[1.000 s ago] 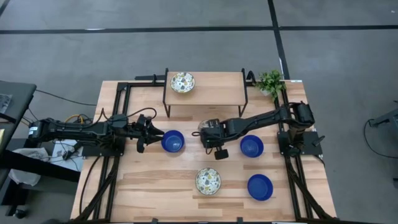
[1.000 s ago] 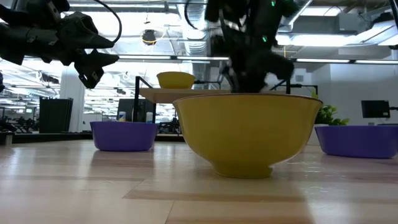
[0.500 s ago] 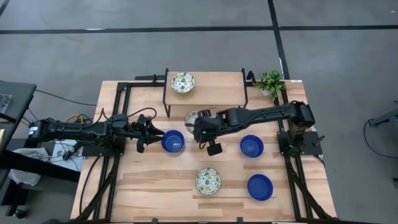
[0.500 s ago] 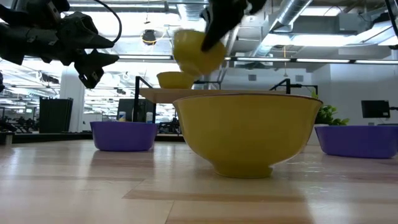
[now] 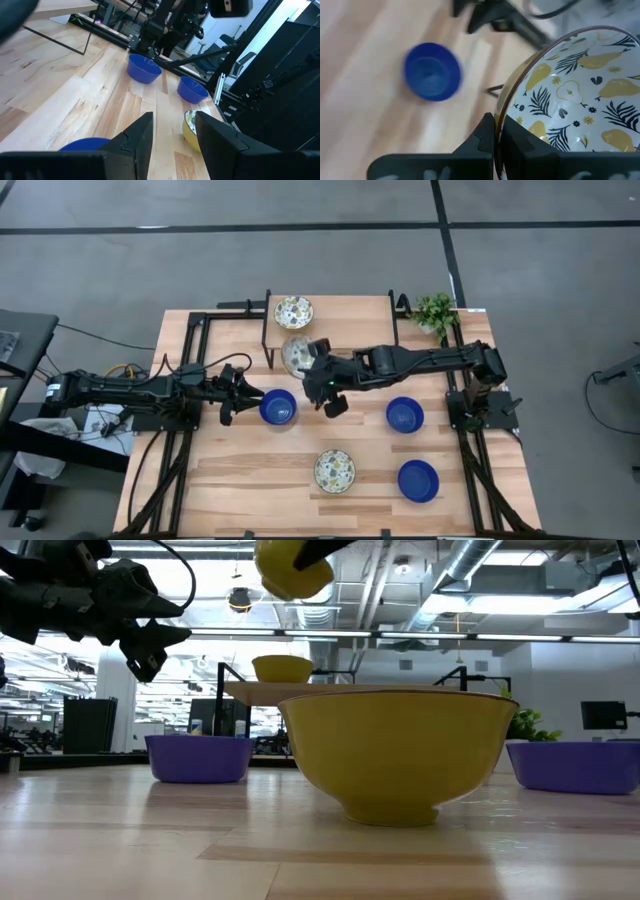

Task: Pick & Place Mini bowls
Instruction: Stack the top yellow bowl on the yellow bowl on the shelf

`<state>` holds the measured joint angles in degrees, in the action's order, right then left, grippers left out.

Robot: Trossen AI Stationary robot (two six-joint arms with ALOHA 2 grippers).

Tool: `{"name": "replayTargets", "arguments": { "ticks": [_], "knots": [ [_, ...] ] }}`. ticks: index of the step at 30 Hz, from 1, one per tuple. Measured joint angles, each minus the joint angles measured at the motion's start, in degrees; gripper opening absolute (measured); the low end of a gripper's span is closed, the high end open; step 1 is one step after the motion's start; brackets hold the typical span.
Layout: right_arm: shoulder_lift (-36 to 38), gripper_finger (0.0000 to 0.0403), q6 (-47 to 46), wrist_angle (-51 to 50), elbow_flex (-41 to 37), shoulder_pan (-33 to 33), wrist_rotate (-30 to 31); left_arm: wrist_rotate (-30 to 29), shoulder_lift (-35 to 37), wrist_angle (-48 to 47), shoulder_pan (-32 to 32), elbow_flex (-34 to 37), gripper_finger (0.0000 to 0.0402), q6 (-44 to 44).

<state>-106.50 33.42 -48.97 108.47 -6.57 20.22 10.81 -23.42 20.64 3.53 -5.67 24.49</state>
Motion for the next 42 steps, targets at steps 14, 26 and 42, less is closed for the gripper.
{"name": "replayTargets", "arguments": {
  "ticks": [14, 26, 42],
  "knots": [
    [0.00, 0.0003, 17.61, 7.67, -0.03, 8.88, 5.43, 0.00, 0.02, 0.07, 0.00, 0.00, 0.0145, 0.00],
    [-0.02, 0.0003, 25.63, 11.98, -0.07, 19.80, -9.35, -0.02, 0.02, 0.44, -0.01, 0.00, 0.0145, 0.00],
    [-5.11, 0.0003, 27.05, 12.78, -0.12, 24.22, -18.31, -0.03, 0.00, 0.82, 0.00, 0.00, 0.0145, 0.00]
  ]
}}
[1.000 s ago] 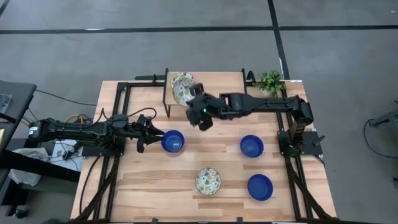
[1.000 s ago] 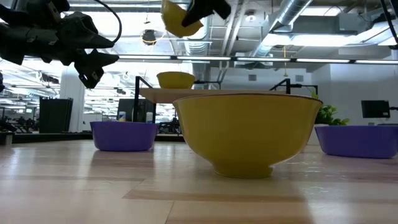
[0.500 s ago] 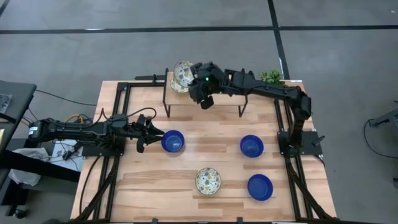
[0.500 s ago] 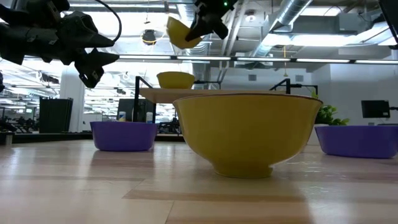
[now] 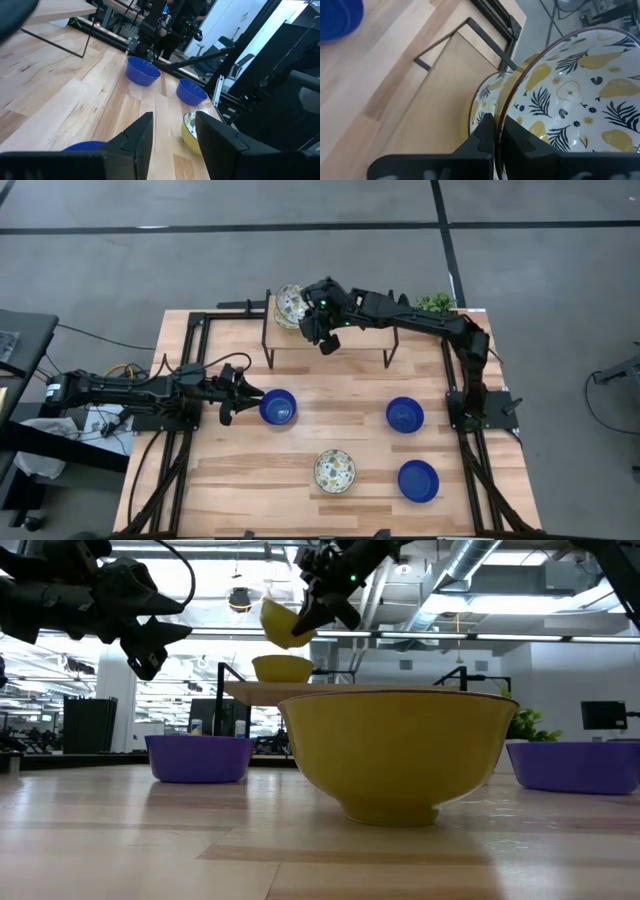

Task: Pick & Place Mini bowls
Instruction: Stack the top yellow bowl on the yellow bowl on the shelf

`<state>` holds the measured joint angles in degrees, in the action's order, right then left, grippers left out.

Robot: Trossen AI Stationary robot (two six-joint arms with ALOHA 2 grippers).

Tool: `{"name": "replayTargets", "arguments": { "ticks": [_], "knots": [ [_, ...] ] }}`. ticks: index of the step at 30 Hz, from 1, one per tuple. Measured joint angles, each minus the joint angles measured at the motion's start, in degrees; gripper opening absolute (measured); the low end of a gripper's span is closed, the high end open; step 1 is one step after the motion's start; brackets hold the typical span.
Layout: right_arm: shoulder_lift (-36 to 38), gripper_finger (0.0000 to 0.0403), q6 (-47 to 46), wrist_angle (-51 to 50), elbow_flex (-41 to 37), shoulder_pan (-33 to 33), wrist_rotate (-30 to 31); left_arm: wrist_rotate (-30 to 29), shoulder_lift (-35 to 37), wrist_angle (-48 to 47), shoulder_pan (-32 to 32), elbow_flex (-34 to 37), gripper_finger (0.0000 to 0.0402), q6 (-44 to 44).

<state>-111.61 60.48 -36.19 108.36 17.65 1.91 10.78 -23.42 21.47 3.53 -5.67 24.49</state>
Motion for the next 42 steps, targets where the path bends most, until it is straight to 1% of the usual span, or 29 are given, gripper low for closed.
{"name": "replayTargets", "arguments": {
  "ticks": [4, 15, 18, 22, 27, 29, 31, 33, 38, 42],
  "knots": [
    [-0.27, 0.0003, 0.89, -0.23, 0.00, 0.60, 0.38, -0.02, 0.00, 0.05, -0.01, 0.00, 0.0145, 0.00],
    [-0.27, 0.0002, 1.07, -3.17, 0.00, 1.16, -1.08, -0.01, 0.00, 0.07, -0.01, 0.00, 0.0145, -0.05],
    [-0.27, 0.0002, 1.02, -3.17, 0.00, 1.71, -3.45, -0.01, 0.00, 0.09, -0.01, 0.00, 0.0145, -0.24],
    [-0.27, 0.0002, 1.30, -1.76, 0.00, 2.01, -2.97, -0.02, 0.00, 0.12, -0.01, -0.01, 0.0145, -0.22],
    [-0.45, 0.0002, 1.26, -1.09, 0.00, 2.76, -5.09, -0.02, 0.00, 0.42, 0.00, 0.00, 0.0145, -0.22],
    [-1.65, 0.0002, 1.45, -0.24, 0.17, 2.59, -4.62, 0.00, 0.00, 0.47, 0.00, 0.00, 0.0145, -0.22],
    [-2.31, 0.0002, 1.26, -1.98, -0.11, 2.55, -4.52, -0.02, 0.00, 0.49, 0.00, -0.01, 0.0145, -0.17],
    [-2.82, 0.0002, 1.59, -0.63, -0.07, 2.51, -4.55, 0.00, 0.00, 0.51, -0.02, -0.02, 0.0145, -0.03],
    [-3.06, 0.0008, 2.38, -1.05, 0.00, 2.49, -2.49, -0.01, 0.00, 0.74, -0.01, -0.02, 0.0145, -0.06],
    [-3.06, 0.0008, 2.53, -0.67, 0.02, 2.49, -2.08, -0.02, 0.00, 0.77, 0.00, -0.01, 0.0145, -0.22]
  ]
}}
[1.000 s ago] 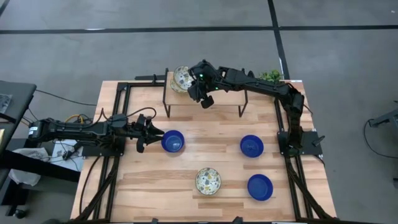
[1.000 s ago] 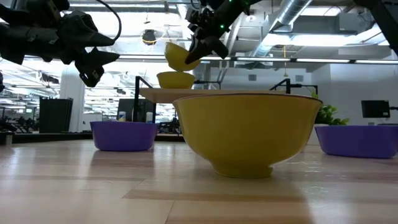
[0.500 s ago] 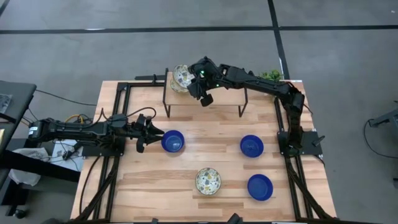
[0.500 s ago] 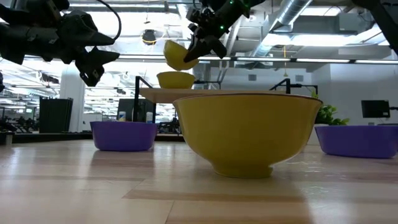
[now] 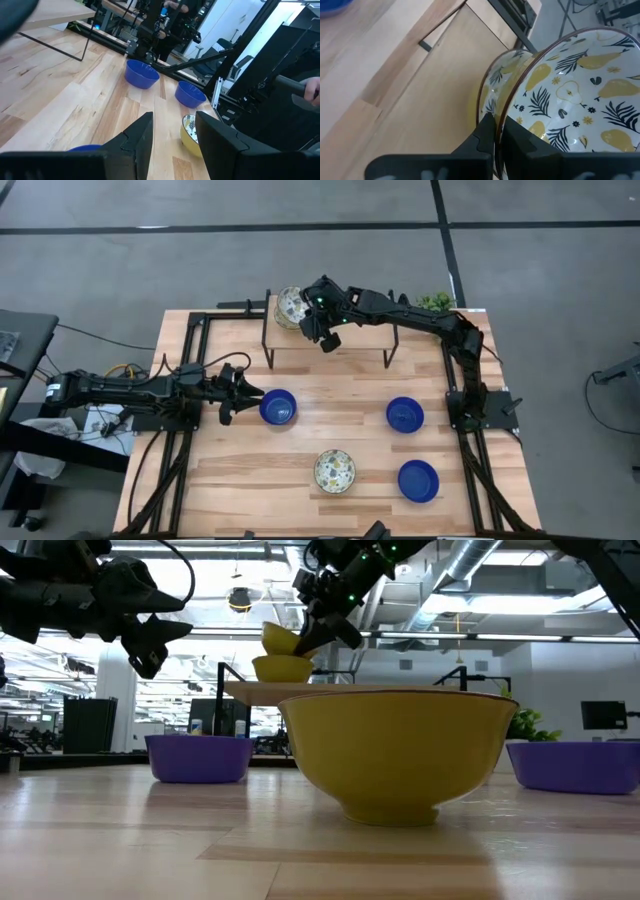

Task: Pick & Place Mini bowls
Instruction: Stack the top yellow bowl on the yellow bowl on the shelf

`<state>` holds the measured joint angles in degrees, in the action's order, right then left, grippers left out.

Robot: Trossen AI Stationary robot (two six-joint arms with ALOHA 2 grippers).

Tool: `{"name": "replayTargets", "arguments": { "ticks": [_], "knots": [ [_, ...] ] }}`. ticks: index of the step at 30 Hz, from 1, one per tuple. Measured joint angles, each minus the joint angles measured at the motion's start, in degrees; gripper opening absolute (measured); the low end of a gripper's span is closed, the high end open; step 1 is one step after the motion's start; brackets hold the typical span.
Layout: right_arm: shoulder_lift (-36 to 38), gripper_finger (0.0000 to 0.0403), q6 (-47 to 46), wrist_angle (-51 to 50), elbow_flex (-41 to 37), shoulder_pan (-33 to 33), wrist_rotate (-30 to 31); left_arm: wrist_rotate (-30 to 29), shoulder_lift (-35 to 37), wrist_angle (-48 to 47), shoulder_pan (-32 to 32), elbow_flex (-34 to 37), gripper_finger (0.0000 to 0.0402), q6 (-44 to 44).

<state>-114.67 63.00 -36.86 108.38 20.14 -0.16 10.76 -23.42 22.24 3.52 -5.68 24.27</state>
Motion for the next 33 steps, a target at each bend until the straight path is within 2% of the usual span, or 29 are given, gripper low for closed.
{"name": "replayTargets", "arguments": {
  "ticks": [21, 33],
  "knots": [
    [0.00, 0.0019, 0.02, -0.11, -0.01, -0.35, -0.22, 0.00, 0.00, 0.13, -0.01, -0.01, 0.0145, 0.00],
    [0.00, 0.0052, 0.02, 0.10, -0.02, -0.61, -0.02, 0.00, 0.00, 0.15, -0.01, -0.01, 0.0145, 0.00]
  ]
}}
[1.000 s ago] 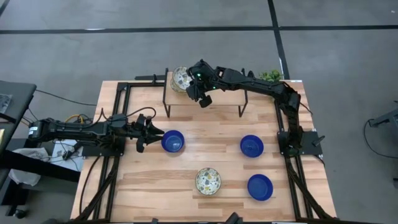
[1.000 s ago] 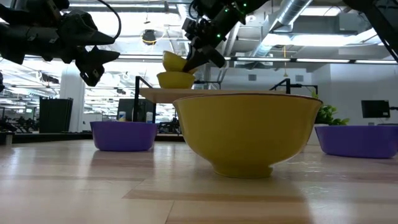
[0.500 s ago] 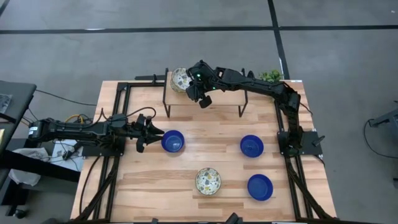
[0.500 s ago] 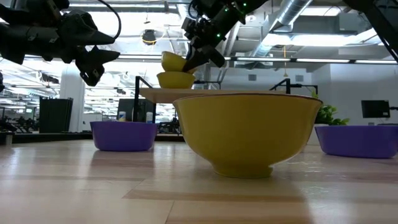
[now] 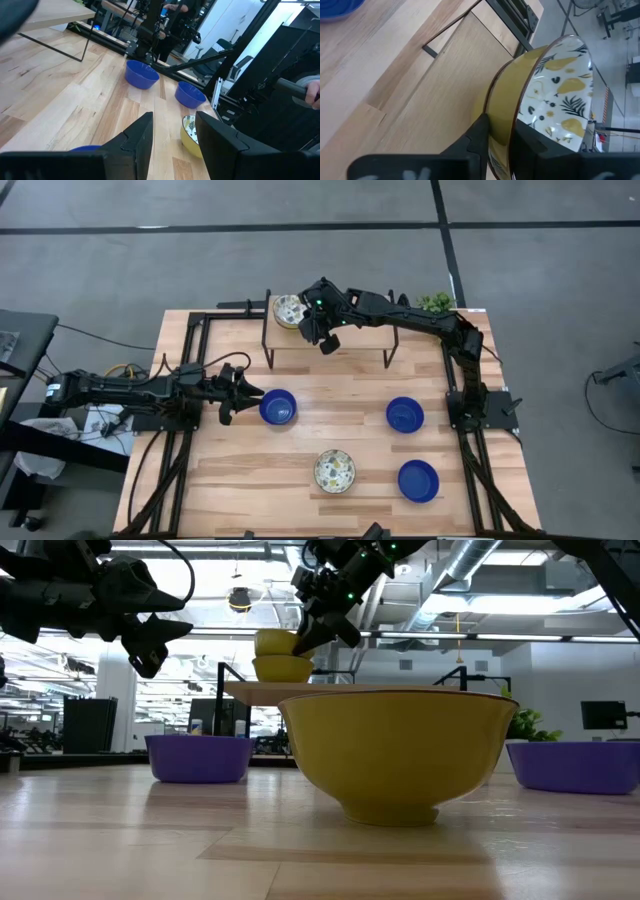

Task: Pick & Place Mini bowls
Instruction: Stack the top yellow bowl on the yellow bowl on the shelf

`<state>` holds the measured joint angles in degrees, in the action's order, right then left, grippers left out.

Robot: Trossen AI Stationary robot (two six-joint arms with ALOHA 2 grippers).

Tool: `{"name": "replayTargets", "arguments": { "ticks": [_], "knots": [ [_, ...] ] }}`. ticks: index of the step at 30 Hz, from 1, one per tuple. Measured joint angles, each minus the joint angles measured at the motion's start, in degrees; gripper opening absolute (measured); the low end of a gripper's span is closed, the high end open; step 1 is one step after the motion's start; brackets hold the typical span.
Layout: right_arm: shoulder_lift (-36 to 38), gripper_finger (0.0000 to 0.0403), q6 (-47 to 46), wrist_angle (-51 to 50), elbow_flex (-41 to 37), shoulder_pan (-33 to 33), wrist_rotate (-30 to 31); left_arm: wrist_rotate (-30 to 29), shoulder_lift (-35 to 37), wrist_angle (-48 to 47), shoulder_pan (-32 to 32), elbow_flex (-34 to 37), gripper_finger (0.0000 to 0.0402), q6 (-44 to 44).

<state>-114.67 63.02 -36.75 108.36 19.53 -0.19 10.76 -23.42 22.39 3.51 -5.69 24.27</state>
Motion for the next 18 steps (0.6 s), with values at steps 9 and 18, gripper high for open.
{"name": "replayTargets", "arguments": {
  "ticks": [9, 18],
  "knots": [
    [0.00, 0.0057, 0.26, 1.28, 0.02, 0.00, 0.22, 0.00, 0.00, 0.01, 0.00, 0.00, 0.0145, 0.00],
    [0.02, 0.0057, 0.65, 2.86, -0.01, 0.00, 2.07, 0.00, 0.00, 0.00, -0.01, 0.00, 0.0145, 0.00]
  ]
}}
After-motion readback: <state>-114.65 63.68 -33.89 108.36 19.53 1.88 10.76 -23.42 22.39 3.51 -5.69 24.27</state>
